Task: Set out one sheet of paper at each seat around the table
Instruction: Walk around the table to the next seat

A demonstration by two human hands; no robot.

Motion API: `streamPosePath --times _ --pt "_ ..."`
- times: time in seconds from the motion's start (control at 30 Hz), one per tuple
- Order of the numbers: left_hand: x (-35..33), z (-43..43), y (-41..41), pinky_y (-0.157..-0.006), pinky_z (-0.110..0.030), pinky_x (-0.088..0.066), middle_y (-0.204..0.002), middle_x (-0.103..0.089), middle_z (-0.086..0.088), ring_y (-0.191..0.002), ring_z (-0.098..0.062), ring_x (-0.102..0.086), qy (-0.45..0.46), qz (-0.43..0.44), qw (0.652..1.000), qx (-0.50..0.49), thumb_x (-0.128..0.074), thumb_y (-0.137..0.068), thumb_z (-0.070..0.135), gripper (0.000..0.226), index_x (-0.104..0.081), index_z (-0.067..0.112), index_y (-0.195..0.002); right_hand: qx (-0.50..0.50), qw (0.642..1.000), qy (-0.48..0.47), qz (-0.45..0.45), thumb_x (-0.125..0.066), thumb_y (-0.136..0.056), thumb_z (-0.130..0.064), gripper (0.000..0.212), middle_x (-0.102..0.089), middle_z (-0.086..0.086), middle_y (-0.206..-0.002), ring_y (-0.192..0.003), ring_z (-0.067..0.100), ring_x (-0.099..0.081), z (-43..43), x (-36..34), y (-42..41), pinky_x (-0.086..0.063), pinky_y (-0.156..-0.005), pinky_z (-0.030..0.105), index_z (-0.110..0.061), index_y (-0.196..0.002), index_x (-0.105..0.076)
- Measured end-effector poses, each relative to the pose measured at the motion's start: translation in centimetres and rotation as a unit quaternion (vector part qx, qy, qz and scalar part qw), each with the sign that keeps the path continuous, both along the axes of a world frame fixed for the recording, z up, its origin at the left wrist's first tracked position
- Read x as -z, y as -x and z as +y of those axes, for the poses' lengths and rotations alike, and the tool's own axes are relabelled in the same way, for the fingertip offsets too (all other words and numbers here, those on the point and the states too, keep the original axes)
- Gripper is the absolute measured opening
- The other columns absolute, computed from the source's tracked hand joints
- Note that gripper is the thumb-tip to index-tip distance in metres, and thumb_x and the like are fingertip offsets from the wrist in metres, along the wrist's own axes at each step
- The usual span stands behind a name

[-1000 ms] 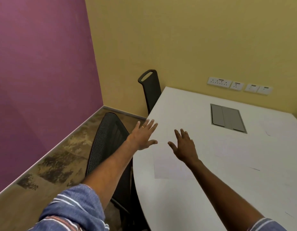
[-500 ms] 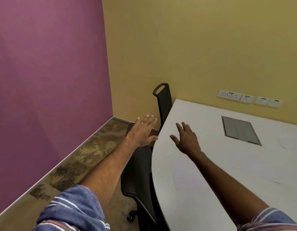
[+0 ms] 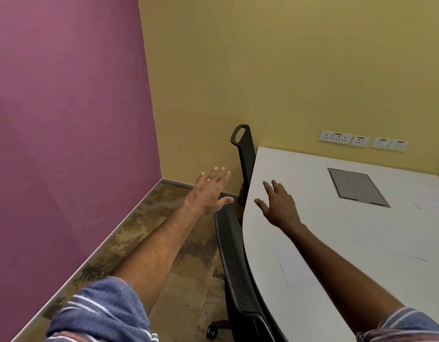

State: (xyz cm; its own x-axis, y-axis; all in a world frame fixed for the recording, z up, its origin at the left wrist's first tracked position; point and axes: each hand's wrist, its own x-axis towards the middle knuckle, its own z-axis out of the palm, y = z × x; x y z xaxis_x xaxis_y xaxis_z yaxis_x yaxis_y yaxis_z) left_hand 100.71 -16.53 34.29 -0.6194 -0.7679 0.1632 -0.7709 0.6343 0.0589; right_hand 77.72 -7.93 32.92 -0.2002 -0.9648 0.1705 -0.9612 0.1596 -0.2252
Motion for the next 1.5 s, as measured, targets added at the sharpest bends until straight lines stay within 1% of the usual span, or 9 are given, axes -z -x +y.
streamPosePath --times 0.23,0.43,0.83,0.9,0.93,1.1,1.13,1.33,1.5 --pt "0.3 -5.9 0.7 -0.126 -0.051 -0.002 -0.168 0.01 -0.002 -0.155 -0.021 0.01 -0.02 0.002 1.0 0.017 -0.04 -0.099 0.06 0.085 0.006 0.022 -0.16 0.037 0.999 -0.013 0.0 -0.038 -0.102 -0.055 0.07 -0.009 0.007 -0.168 -0.155 0.027 -0.007 -6.0 1.1 0.6 -0.02 -0.121 0.056 -0.023 -0.159 -0.014" --pt "-0.2 -12.3 1.8 -0.126 -0.05 -0.001 -0.168 0.01 -0.002 -0.155 -0.021 0.01 -0.003 0.004 0.999 0.032 -0.039 -0.1 0.06 0.084 0.005 0.022 -0.16 0.055 0.998 -0.017 -0.009 -0.038 -0.102 -0.055 0.07 -0.009 0.006 -0.168 -0.155 0.027 -0.006 -12.2 1.2 0.4 -0.02 -0.12 0.058 -0.024 -0.159 -0.014" --pt "1.3 -25.2 2.7 -0.126 -0.053 -0.004 -0.168 0.009 -0.002 -0.155 -0.022 0.008 -0.038 0.0 0.993 0.111 -0.04 -0.1 0.059 0.084 0.003 0.021 -0.161 0.142 0.99 -0.009 -0.01 -0.04 -0.101 -0.055 0.07 -0.01 0.005 -0.168 -0.155 0.026 -0.007 -22.1 1.4 -0.3 -0.02 -0.119 0.06 -0.026 -0.159 -0.016" --pt "1.5 -28.6 3.0 -0.125 -0.054 -0.005 -0.168 0.008 -0.002 -0.155 -0.022 0.008 -0.035 -0.003 0.988 0.152 -0.041 -0.099 0.059 0.084 0.002 0.021 -0.161 0.192 0.981 0.0 -0.035 -0.04 -0.101 -0.056 0.069 -0.011 0.004 -0.168 -0.155 0.026 -0.008 -23.8 1.4 -1.1 -0.021 -0.119 0.059 -0.025 -0.158 -0.017" --pt "1.6 -28.7 2.6 -0.125 -0.054 -0.005 -0.168 0.007 -0.001 -0.155 -0.022 0.007 -0.037 -0.007 0.988 0.148 -0.041 -0.099 0.06 0.085 0.002 0.021 -0.161 0.189 0.981 -0.003 -0.034 -0.04 -0.101 -0.056 0.069 -0.01 0.004 -0.168 -0.155 0.025 -0.007 -23.9 1.6 -1.5 -0.021 -0.119 0.059 -0.025 -0.158 -0.018" --pt "1.2 -34.2 5.3 -0.125 -0.052 -0.002 -0.168 0.008 -0.002 -0.155 -0.021 0.008 -0.027 -0.002 0.973 0.228 -0.04 -0.099 0.06 0.085 0.003 0.02 -0.161 0.272 0.962 -0.011 -0.03 -0.038 -0.101 -0.056 0.068 -0.008 0.002 -0.168 -0.155 0.023 -0.005 -25.7 1.6 -1.8 -0.018 -0.119 0.059 -0.025 -0.159 -0.017" --pt "1.3 -34.3 5.1 -0.125 -0.052 -0.002 -0.168 0.009 -0.002 -0.155 -0.021 0.009 -0.028 -0.006 0.974 0.224 -0.039 -0.1 0.061 0.085 0.004 0.021 -0.161 0.27 0.963 -0.013 -0.025 -0.037 -0.102 -0.056 0.068 -0.007 0.002 -0.168 -0.155 0.023 -0.004 -25.7 1.7 -1.9 -0.017 -0.119 0.059 -0.025 -0.159 -0.016" --pt "2.6 -38.6 10.5 -0.124 -0.053 0.002 -0.167 0.014 -0.001 -0.155 -0.021 0.014 -0.038 -0.019 0.956 0.29 -0.035 -0.099 0.063 0.085 0.007 0.022 -0.16 0.339 0.94 -0.02 -0.031 -0.037 -0.102 -0.055 0.069 -0.006 0.003 -0.168 -0.155 0.024 -0.004 -27.5 2.4 1.1 -0.015 -0.12 0.059 -0.024 -0.159 -0.015" --pt "4.3 -42.4 16.9 -0.125 -0.049 0.002 -0.167 0.014 -0.001 -0.155 -0.021 0.013 -0.048 -0.023 0.94 0.337 -0.032 -0.1 0.064 0.084 0.007 0.021 -0.16 0.396 0.917 -0.033 -0.034 -0.037 -0.102 -0.056 0.068 -0.007 0.003 -0.168 -0.155 0.024 -0.005 -28.8 3.5 5.7 -0.016 -0.12 0.059 -0.024 -0.159 -0.016"
